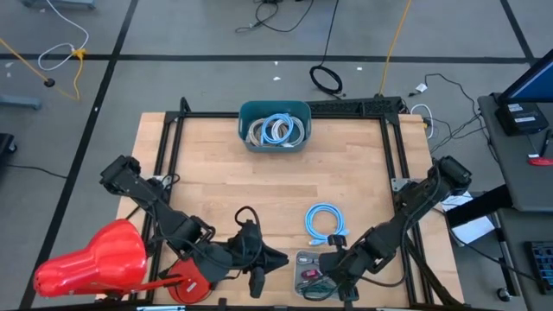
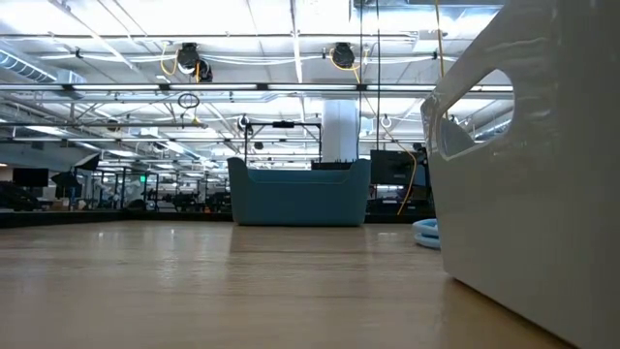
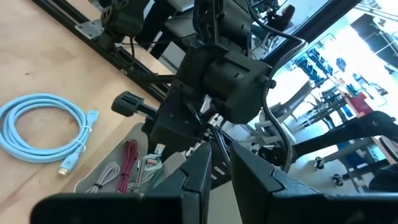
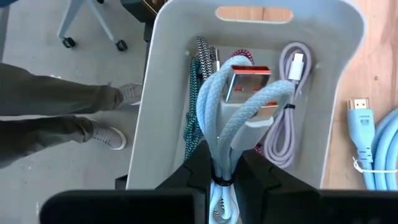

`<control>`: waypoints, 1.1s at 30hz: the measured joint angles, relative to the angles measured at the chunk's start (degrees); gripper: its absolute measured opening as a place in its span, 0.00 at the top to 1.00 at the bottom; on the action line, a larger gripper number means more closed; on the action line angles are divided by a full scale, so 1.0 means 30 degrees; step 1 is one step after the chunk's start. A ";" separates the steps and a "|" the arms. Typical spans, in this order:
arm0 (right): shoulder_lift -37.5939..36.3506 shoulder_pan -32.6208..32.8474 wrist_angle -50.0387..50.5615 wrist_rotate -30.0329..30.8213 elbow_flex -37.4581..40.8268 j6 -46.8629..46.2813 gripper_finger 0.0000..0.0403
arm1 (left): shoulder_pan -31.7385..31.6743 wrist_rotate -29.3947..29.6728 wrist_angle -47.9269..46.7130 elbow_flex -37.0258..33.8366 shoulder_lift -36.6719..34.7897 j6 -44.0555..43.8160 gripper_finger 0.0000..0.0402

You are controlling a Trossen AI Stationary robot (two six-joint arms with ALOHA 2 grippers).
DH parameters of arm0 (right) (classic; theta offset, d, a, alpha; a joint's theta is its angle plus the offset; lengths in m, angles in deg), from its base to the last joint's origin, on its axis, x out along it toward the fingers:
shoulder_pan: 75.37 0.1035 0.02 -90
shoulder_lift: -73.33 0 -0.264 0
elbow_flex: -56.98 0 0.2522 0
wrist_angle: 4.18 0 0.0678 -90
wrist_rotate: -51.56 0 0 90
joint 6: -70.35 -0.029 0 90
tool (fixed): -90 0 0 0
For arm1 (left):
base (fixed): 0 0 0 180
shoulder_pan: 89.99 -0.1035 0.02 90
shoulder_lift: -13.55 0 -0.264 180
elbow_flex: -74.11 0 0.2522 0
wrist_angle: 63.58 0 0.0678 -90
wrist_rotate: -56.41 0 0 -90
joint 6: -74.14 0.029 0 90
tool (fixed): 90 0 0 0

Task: Pick & Place USB Port
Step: Put the light blue charger cable into the gray bin, then put the blue HDMI cable into the blue bin

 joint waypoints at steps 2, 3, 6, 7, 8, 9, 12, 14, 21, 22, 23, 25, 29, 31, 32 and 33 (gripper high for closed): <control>0.0000 0.0000 0.0032 -0.0024 0.0000 0.0049 0.93 | 0.0066 0.0129 -0.0029 0.0000 0.0045 -0.0006 0.84; 0.0000 0.0000 0.0030 -0.0033 0.0000 0.0085 0.93 | 0.0101 0.0164 -0.0036 0.0000 0.0065 -0.0006 0.84; 0.0000 0.0000 0.0026 -0.0066 0.0000 0.0107 0.91 | 0.0101 0.0210 -0.0007 0.0000 0.0067 -0.0061 0.84; 0.0000 0.0000 0.0034 -0.0076 0.0000 0.0107 0.90 | 0.0101 0.0222 -0.0010 0.0000 0.0067 -0.0062 0.84; 0.0000 0.0000 0.0042 -0.0096 0.0000 0.0107 0.90 | 0.0101 0.0233 -0.0024 0.0000 0.0067 -0.0065 0.84; 0.0000 0.0000 0.0041 -0.0103 0.0000 0.0107 0.89 | 0.0101 0.0283 -0.0029 0.0000 0.0067 -0.0057 0.84; 0.0000 0.0000 0.0042 -0.0398 0.0000 0.0127 0.89 | 0.0101 0.0382 -0.0015 0.0000 0.0067 -0.0057 0.84; 0.0000 0.0000 0.0029 -0.0538 0.0000 0.0185 0.89 | 0.0101 0.0393 -0.0026 0.0000 0.0067 -0.0057 0.84; 0.0000 0.0000 0.0034 -0.0510 0.0000 0.0209 0.83 | 0.0101 0.0455 -0.0032 0.0000 0.0067 -0.0043 0.84; 0.0000 0.0000 0.0027 -0.0492 0.0000 0.0230 0.81 | 0.0101 0.0505 -0.0028 0.0000 0.0067 -0.0043 0.84; 0.0000 0.0000 0.0020 -0.0462 0.0000 0.0251 0.79 | 0.0101 0.0528 -0.0022 0.0000 0.0067 -0.0036 0.84; 0.0000 0.0000 0.0024 -0.0452 0.0000 0.0332 0.76 | 0.0101 0.0528 -0.0022 0.0000 0.0060 -0.0036 0.84; 0.0000 -0.0002 0.0026 -0.0452 0.0000 0.0453 0.70 | 0.0096 0.0533 -0.0023 0.0000 0.0060 -0.0007 0.84; -0.0109 -0.0036 0.0077 -0.0321 0.0000 0.0501 0.68 | 0.0038 0.0528 -0.0036 0.0000 0.0060 -0.0006 0.84; -0.0257 -0.0036 0.0166 0.0116 0.0000 0.0495 0.67 | 0.0021 0.0528 -0.0044 0.0000 0.0060 -0.0006 0.84; -0.0482 -0.0095 0.0306 0.0607 0.0000 0.0457 0.67 | 0.0014 0.0528 -0.0051 0.0000 0.0060 -0.0006 0.84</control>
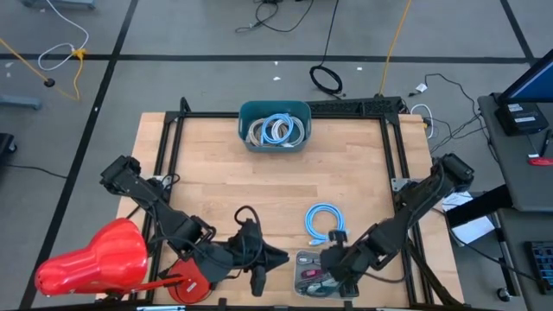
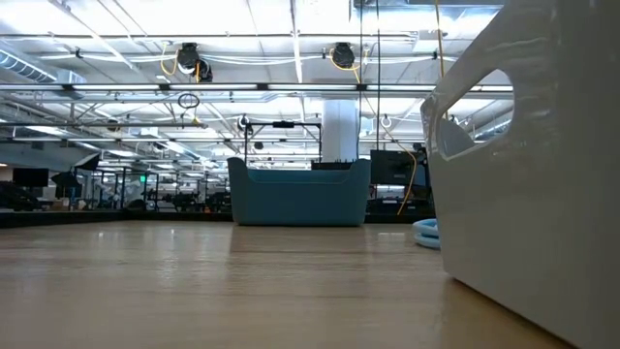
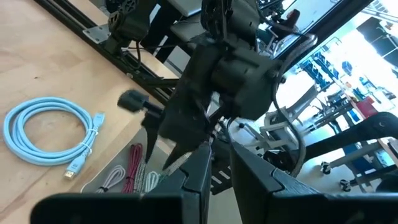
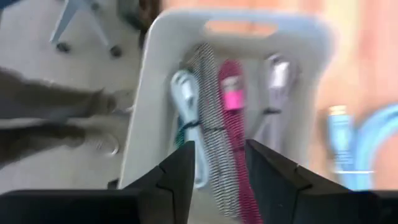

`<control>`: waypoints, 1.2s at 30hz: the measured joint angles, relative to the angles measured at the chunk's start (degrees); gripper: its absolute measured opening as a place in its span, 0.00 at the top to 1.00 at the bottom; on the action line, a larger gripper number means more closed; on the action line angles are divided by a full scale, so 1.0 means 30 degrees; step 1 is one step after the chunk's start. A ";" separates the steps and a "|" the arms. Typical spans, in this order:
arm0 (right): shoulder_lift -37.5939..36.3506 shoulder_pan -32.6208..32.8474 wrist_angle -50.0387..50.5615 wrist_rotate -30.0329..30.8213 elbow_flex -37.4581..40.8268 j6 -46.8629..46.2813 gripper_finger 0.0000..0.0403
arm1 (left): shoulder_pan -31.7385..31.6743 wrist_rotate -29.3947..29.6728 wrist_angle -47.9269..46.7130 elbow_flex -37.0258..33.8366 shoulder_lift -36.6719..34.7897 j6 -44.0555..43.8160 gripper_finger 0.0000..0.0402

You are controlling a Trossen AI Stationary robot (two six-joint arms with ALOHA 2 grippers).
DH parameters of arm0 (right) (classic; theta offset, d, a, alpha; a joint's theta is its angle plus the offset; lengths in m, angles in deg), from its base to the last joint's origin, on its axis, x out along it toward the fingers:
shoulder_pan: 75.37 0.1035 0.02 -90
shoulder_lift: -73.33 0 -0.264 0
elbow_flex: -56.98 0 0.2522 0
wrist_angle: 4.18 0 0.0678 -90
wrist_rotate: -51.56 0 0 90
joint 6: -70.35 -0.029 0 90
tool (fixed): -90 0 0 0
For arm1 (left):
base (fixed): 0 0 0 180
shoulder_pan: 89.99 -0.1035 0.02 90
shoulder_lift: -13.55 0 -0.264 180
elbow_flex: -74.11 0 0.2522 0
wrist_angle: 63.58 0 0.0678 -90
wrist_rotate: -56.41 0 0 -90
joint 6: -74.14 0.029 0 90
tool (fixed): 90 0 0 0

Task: Pick & Place USB Port
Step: Put the blue HDMI cable into the blue bin

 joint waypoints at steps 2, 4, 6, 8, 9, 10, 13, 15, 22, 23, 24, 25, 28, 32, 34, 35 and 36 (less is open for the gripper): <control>-0.0614 -0.0229 0.0499 0.1434 -0.0007 -0.0258 0.66 | -0.0101 -0.0005 0.0007 0.0000 0.0000 0.0000 0.84; -0.1402 -0.0524 0.1462 0.3113 -0.0007 -0.0477 0.66 | -0.0157 0.0000 -0.0012 0.0000 0.0000 0.0000 0.84; -0.2168 -0.1020 0.2376 0.4415 -0.0013 -0.0720 0.67 | -0.0255 -0.0015 -0.0044 0.0000 0.0000 0.0021 0.84; -0.2813 -0.1568 0.3465 0.5083 -0.0022 -0.0719 0.67 | -0.0344 -0.0134 -0.0051 0.0000 0.0000 0.0220 0.84; -0.3063 -0.1890 0.4102 0.5399 -0.0022 -0.0741 0.67 | -0.0437 -0.0334 -0.0073 0.0000 0.0000 0.0370 0.84; -0.3230 -0.2307 0.4688 0.5519 -0.0022 -0.0758 0.67 | -0.0506 -0.0585 -0.0112 0.0000 0.0000 0.0472 0.84; -0.3353 -0.3660 0.6339 0.5501 -0.0021 -0.0849 0.67 | -0.0792 -0.1375 -0.0180 0.0000 0.0000 0.0902 0.84; -0.3345 -0.4575 0.6935 0.5474 0.0105 -0.0738 0.67 | -0.1072 -0.1915 -0.0186 0.0000 0.0000 0.1142 0.84; -0.3348 -0.8075 0.4021 0.3027 0.3249 0.0220 0.63 | -0.2259 -0.4535 -0.0545 0.0000 -0.0004 0.2038 0.84; -0.3362 -0.8512 0.3298 0.2574 0.3943 0.0249 0.63 | -0.2396 -0.4904 -0.0607 0.0000 -0.0007 0.2234 0.84; -0.3356 -0.8961 0.2593 0.2235 0.4695 0.0255 0.63 | -0.2544 -0.5366 -0.0663 0.0000 -0.0007 0.2442 0.84; -0.3336 -0.9359 0.1999 0.1924 0.5420 0.0237 0.63 | -0.2707 -0.5825 -0.0670 0.0000 -0.0007 0.2674 0.84; -0.3347 -1.0426 0.1057 0.1329 0.7269 0.0219 0.63 | -0.3097 -0.7326 -0.0775 0.0000 -0.0007 0.3217 0.84; -0.3343 -1.1430 -0.0107 0.0756 0.9378 0.0106 0.63 | -0.3437 -0.9218 -0.1271 0.0000 -0.0007 0.3986 0.84; -0.3343 -1.1604 -0.1262 0.0137 1.0255 -0.0388 0.63 | -0.3541 -0.9971 -0.1804 0.0000 -0.0009 0.4373 0.84; -0.3343 -1.1613 -0.1851 -0.0165 1.0618 -0.0722 0.62 | -0.3591 -1.0210 -0.2191 0.0000 -0.0015 0.4512 0.84; -0.3381 -1.1592 -0.2394 -0.0401 1.0898 -0.1081 0.62 | -0.3643 -1.0391 -0.2610 0.0000 -0.0015 0.4553 0.84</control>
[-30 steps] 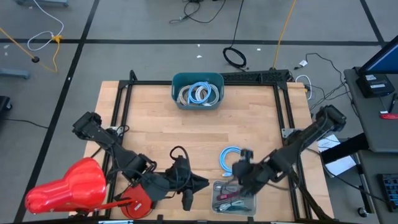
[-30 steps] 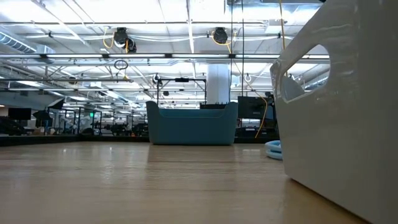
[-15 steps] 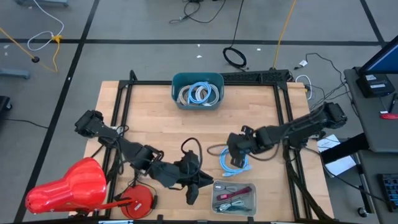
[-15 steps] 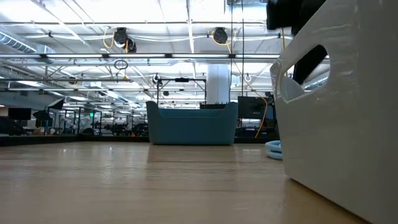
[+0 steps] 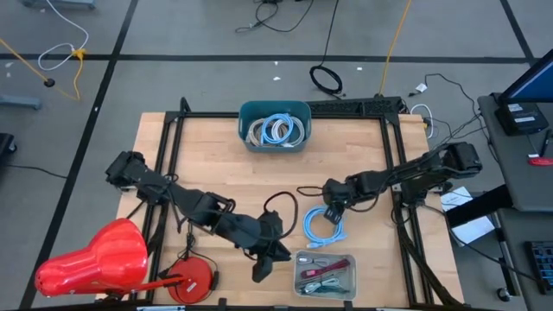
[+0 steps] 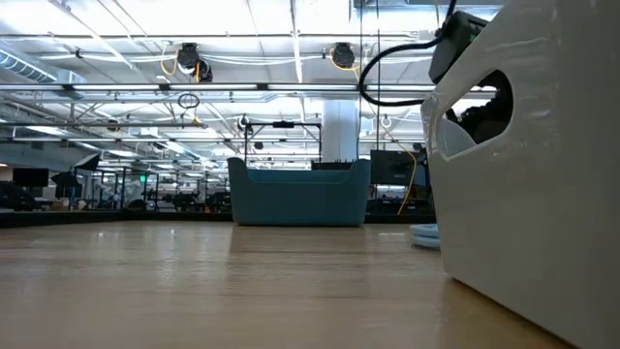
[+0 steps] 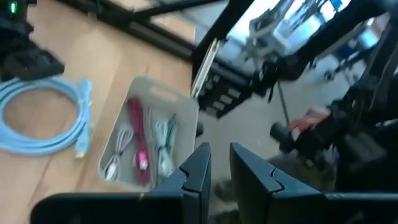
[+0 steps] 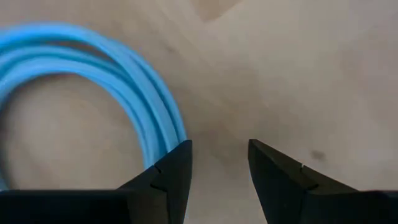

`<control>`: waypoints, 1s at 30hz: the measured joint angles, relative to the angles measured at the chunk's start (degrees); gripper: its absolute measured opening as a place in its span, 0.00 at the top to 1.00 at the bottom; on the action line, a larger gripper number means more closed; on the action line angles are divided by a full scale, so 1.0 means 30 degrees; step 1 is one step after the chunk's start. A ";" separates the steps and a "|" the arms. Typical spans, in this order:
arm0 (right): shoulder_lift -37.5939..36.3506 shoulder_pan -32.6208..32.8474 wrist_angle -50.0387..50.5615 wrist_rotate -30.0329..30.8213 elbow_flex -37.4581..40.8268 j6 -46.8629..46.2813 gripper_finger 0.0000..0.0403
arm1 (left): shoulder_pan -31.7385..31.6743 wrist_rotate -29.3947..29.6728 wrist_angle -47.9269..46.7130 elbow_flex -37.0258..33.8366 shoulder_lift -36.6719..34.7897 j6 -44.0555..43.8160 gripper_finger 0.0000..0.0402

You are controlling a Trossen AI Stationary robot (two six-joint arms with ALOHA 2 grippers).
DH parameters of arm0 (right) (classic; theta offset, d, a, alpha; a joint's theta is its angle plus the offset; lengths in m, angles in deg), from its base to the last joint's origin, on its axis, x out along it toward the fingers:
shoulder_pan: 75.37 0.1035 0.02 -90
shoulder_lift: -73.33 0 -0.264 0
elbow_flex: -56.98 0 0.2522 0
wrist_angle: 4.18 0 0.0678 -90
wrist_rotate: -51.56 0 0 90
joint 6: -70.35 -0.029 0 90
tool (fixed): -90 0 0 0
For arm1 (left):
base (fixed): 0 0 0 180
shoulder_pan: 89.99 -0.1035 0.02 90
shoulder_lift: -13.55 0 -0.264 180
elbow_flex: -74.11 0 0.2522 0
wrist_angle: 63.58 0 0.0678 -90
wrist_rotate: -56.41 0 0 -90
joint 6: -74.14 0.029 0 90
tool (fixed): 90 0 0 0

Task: Pick & Place USB Port
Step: Put the blue HDMI cable into the blue bin

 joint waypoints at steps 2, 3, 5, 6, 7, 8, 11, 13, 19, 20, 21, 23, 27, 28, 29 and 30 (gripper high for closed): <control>-0.0027 0.0244 -0.1051 -0.0425 0.0392 -0.0709 0.62 | -0.0138 -0.0305 -0.0863 -0.0003 0.0000 -0.0163 0.84; -0.0027 0.0417 -0.1405 -0.0504 0.0504 -0.0937 0.62 | -0.0190 -0.0432 -0.1200 -0.0007 0.0000 -0.0243 0.84; -0.0022 0.0661 -0.1664 -0.0494 0.0526 -0.1008 0.62 | -0.0262 -0.0517 -0.1681 -0.0007 0.0000 -0.0300 0.84; -0.0016 0.0712 -0.1755 -0.0513 0.0526 -0.1026 0.63 | -0.0277 -0.0499 -0.1942 -0.0007 0.0000 -0.0220 0.84; -0.0049 0.0749 -0.1783 -0.0564 0.0533 -0.1058 0.63 | -0.0269 -0.0478 -0.2080 -0.0007 0.0000 -0.0153 0.84; -0.0195 0.0763 -0.1745 -0.0682 0.0542 -0.1139 0.62 | -0.0279 -0.0381 -0.2107 -0.0007 0.0000 -0.0154 0.84; -0.0738 0.0791 -0.1488 -0.1447 0.0586 -0.1541 0.62 | -0.0348 -0.0397 -0.2104 -0.0007 0.0000 -0.0147 0.84; -0.1388 0.0810 -0.1499 -0.1481 0.0584 -0.1789 0.61 | -0.0383 -0.0452 -0.2280 -0.0007 0.0000 0.0140 0.84; -0.3249 0.0814 -0.1197 -0.1463 0.0541 -0.3122 0.61 | -0.0775 -0.1171 -0.2541 -0.0007 -0.0004 0.0717 0.84; -0.3435 0.0826 -0.1219 -0.1543 0.0541 -0.3197 0.61 | -0.0846 -0.1275 -0.2579 -0.0007 -0.0007 0.0822 0.84; -0.3574 0.0849 -0.1275 -0.1667 0.0541 -0.3203 0.61 | -0.0898 -0.1366 -0.2595 -0.0007 -0.0007 0.0892 0.84; -0.3648 0.0926 -0.1354 -0.1670 0.0533 -0.3217 0.61 | -0.1054 -0.1576 -0.2706 -0.0007 -0.0007 0.1070 0.84; -0.3200 0.1177 -0.1478 -0.1677 0.0526 -0.3190 0.61 | -0.1288 -0.2026 -0.2788 -0.0007 -0.0007 0.1354 0.84; -0.3021 0.1281 -0.1468 -0.1682 0.0526 -0.3200 0.61 | -0.1339 -0.2106 -0.2784 -0.0007 -0.0007 0.1366 0.84; -0.2855 0.1373 -0.1430 -0.1718 0.0526 -0.3207 0.61 | -0.1382 -0.2167 -0.2836 -0.0007 -0.0030 0.1370 0.84; -0.2648 0.1488 -0.1614 -0.1756 0.0526 -0.3218 0.61 | -0.1403 -0.2163 -0.2924 -0.0007 -0.0051 0.1399 0.84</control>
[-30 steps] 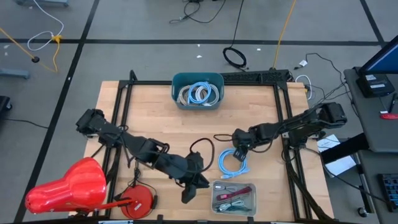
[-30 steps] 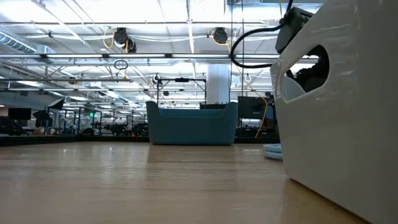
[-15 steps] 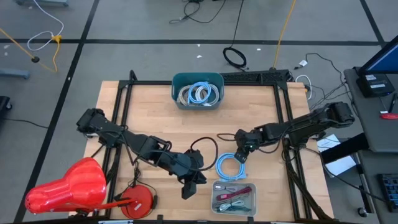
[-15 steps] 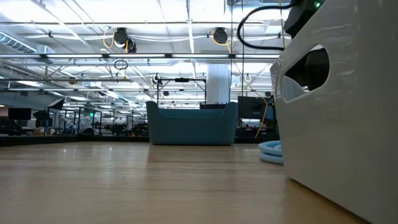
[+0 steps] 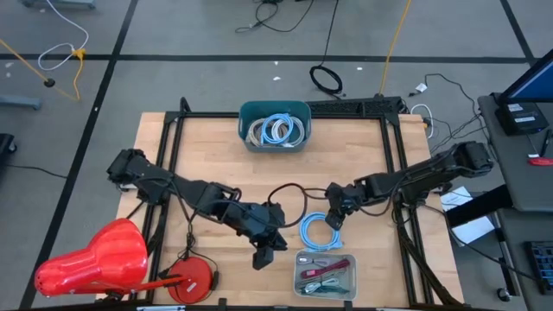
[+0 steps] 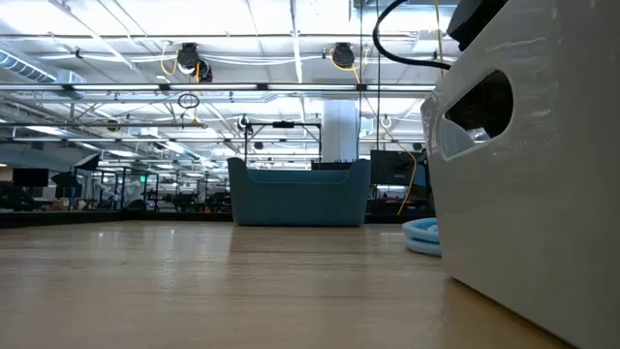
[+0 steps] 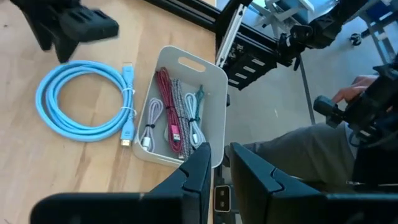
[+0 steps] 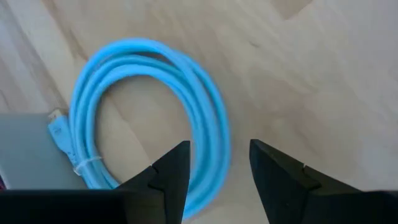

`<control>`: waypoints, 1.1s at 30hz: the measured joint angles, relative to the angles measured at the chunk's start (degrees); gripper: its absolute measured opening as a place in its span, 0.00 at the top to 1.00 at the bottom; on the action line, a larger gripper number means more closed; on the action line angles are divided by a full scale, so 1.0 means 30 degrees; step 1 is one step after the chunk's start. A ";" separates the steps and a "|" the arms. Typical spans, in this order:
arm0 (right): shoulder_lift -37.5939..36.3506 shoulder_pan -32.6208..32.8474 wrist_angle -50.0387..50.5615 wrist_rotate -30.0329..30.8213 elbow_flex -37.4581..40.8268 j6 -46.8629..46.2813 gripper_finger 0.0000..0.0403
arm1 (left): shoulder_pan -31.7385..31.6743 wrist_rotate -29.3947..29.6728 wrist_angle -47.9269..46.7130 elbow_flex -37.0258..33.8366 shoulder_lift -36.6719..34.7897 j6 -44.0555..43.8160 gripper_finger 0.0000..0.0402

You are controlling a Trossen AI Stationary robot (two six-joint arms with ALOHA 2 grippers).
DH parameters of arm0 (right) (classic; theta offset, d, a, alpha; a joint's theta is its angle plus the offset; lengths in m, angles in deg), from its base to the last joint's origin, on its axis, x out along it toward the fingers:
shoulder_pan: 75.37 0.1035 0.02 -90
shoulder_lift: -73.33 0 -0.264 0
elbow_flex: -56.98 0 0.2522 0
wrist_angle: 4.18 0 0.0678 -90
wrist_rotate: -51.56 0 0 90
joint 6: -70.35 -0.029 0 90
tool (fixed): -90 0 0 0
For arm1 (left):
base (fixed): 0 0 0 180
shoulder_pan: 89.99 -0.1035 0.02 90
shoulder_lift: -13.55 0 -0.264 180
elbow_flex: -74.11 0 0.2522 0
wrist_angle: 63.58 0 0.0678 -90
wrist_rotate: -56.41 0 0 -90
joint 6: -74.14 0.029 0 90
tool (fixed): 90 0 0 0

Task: Pick & Place USB Port
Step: Put the blue HDMI cable into the blue bin

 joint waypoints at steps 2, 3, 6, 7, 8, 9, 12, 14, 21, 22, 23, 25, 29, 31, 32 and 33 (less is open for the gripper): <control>0.0452 0.0235 -0.0510 -0.0257 -0.0007 -0.0207 0.61 | -0.0048 0.0000 -0.0022 0.0000 -0.0022 0.0073 0.84; 0.0671 0.0370 -0.0605 -0.0423 -0.0007 -0.0278 0.61 | -0.0081 0.0000 -0.0055 0.0000 -0.0022 0.0080 0.84; 0.1301 0.0741 -0.1310 -0.0490 -0.0007 -0.0451 0.61 | -0.0069 -0.0007 -0.0117 0.0000 -0.0029 0.0077 0.84; 0.1537 0.0865 -0.1363 -0.0483 -0.0015 -0.0451 0.61 | -0.0069 -0.0010 -0.0149 0.0000 -0.0029 0.0057 0.84; 0.1801 0.0944 -0.1406 -0.0483 -0.0015 -0.0437 0.61 | -0.0069 -0.0015 -0.0149 0.0000 -0.0029 0.0007 0.84; 0.2103 0.1022 -0.1460 -0.0464 -0.0015 -0.0419 0.61 | -0.0069 -0.0015 -0.0152 0.0000 -0.0029 0.0007 0.84; 0.3035 0.1206 -0.1722 -0.0380 -0.0066 -0.0222 0.61 | -0.0047 -0.0036 -0.0236 0.0000 -0.0029 -0.0118 0.84; 0.3759 0.1329 -0.1814 -0.0293 -0.0117 -0.0133 0.61 | -0.0047 -0.0036 -0.0272 0.0000 -0.0029 -0.0139 0.84; 0.5007 0.1327 -0.1249 0.0606 -0.0080 -0.0801 0.65 | 0.0019 -0.0029 -0.0527 0.0000 -0.0029 -0.0445 0.84; 0.5080 0.1267 -0.1066 0.0602 -0.0077 -0.0902 0.67 | 0.0033 -0.0022 -0.0516 0.0000 -0.0029 -0.0449 0.84; 0.5104 0.1228 -0.0910 0.0581 -0.0066 -0.0984 0.70 | 0.0040 -0.0017 -0.0514 0.0000 -0.0029 -0.0464 0.84; 0.5105 0.1194 -0.0710 0.0652 -0.0065 -0.1052 0.78 | 0.0040 0.0015 -0.0513 0.0000 -0.0029 -0.0481 0.84; 0.5066 0.1168 -0.1000 0.1067 -0.0044 -0.1051 0.95 | 0.0048 0.0255 -0.0520 0.0000 -0.0029 -0.0424 0.84; 0.4966 0.1138 -0.1404 0.1190 -0.0036 -0.1281 0.97 | 0.0048 0.0697 -0.0561 0.0000 -0.0029 -0.0423 0.84; 0.4806 0.1112 -0.1503 0.1188 -0.0036 -0.1519 0.97 | 0.0044 0.1085 -0.0636 0.0000 -0.0029 -0.0455 0.84; 0.4570 0.1042 -0.1809 0.1251 -0.0036 -0.1685 0.97 | 0.0040 0.1575 -0.0749 0.0000 -0.0029 -0.0579 0.84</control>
